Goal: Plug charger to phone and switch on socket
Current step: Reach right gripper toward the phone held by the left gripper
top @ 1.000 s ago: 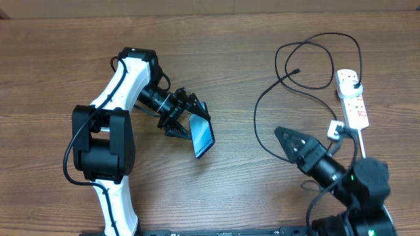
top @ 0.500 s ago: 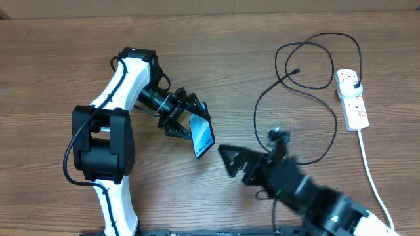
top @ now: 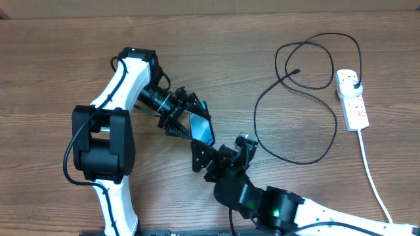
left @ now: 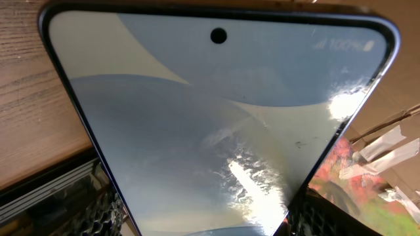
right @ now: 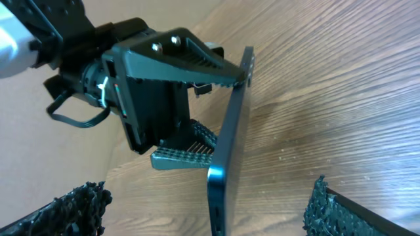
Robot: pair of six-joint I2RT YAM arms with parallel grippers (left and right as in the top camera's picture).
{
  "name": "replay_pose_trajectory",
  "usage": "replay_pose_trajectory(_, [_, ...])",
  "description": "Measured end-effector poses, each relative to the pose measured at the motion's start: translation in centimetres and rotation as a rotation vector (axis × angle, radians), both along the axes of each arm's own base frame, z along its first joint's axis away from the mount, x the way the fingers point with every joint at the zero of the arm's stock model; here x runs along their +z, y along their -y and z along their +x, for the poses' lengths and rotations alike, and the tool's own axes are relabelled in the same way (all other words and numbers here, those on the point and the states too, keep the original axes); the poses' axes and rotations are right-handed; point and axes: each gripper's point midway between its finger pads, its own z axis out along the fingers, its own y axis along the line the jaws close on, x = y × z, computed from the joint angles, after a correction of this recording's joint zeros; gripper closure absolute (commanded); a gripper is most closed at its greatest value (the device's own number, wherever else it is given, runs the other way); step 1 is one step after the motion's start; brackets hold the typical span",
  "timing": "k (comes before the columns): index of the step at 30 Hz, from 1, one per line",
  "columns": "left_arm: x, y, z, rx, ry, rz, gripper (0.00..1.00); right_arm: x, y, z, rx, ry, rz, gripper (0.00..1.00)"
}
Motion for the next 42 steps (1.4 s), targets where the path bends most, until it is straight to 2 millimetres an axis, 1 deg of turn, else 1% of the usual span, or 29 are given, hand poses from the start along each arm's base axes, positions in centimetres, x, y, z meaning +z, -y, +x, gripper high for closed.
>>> replay_pose_trajectory(5, [0.0, 0.0, 0.0, 0.000, 0.003, 0.000, 0.48, -0.4, -0.8, 0.6, -0.019, 0.015, 0.019, 0.12])
replay_pose_trajectory(11, [-0.1, 0.0, 0.2, 0.000, 0.013, -0.002, 0.48, -1.6, -1.5, 1.0, -0.027, 0.012, 0.007, 0.19])
replay_pose_trajectory(14, [-0.1, 0.0, 0.2, 0.000, 0.016, -0.002, 0.48, -2.1, -1.8, 1.1, -0.026, 0.011, -0.003, 0.27])
replay_pose_trajectory(20, [-0.2, 0.0, 0.3, 0.000, 0.024, -0.003, 0.48, -1.3, -2.4, 1.3, 0.014, 0.070, -0.033, 0.41])
replay_pose_trajectory(25, [-0.2, 0.1, 0.4, 0.000, 0.025, -0.004, 0.48, -1.5, -2.3, 1.8, 0.034, 0.066, -0.050, 0.42])
replay_pose_trajectory(29, [-0.2, 0.1, 0.4, 0.000, 0.026, -0.003, 0.48, -1.8, -1.5, 3.4, 0.033, 0.042, -0.047, 0.47])
replay_pose_trajectory(32, [-0.2, 0.1, 0.4, 0.000, 0.026, -0.004, 0.48, -2.0, -1.1, 4.2, 0.035, 0.026, -0.039, 0.48])
replay_pose_trajectory(40, [-0.2, 0.1, 0.4, 0.000, 0.026, -0.004, 0.48, -2.2, -1.8, 3.9, 0.082, 0.004, -0.026, 0.49])
replay_pose_trajectory(42, [-0.2, 0.1, 0.4, 0.000, 0.027, -0.004, 0.48, -2.7, -2.0, 3.9, 0.087, -0.002, -0.030, 0.50])
